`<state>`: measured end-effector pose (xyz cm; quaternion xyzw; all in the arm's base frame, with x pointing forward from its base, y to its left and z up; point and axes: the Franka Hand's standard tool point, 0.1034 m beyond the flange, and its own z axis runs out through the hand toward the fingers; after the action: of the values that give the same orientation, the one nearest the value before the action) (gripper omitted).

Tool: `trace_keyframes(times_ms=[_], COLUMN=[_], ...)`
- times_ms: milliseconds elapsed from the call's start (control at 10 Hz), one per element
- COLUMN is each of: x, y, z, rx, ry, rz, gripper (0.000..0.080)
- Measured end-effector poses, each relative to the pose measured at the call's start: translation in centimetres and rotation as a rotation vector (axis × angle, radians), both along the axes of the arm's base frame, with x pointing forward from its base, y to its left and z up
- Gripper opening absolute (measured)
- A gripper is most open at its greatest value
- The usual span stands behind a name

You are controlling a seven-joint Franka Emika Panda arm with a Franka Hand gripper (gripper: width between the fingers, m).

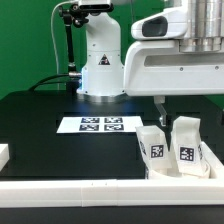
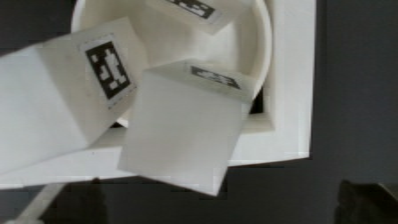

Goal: Assemble stool

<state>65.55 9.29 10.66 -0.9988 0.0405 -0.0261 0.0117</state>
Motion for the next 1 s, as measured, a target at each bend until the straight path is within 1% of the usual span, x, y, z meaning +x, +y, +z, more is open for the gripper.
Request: trace_keyframes(times_ms=[200, 300, 700, 800, 1000], x=[0.11, 0.04, -0.19, -0.16, -0.11], y=[-0.23, 0.1, 0.39, 0.17, -0.45], z=[0.0, -0.07, -0.59, -0.59, -0.61], rx=[-0.029, -0.054, -0.092, -0.098, -0.128], ry=[-0.009, -0.009, -0.005, -0.004, 0.007], rz=[0.187, 0.283, 0.698, 0.746, 0.859], gripper=[0.0649, 0.0649, 0.0649, 0.0649, 0.0649])
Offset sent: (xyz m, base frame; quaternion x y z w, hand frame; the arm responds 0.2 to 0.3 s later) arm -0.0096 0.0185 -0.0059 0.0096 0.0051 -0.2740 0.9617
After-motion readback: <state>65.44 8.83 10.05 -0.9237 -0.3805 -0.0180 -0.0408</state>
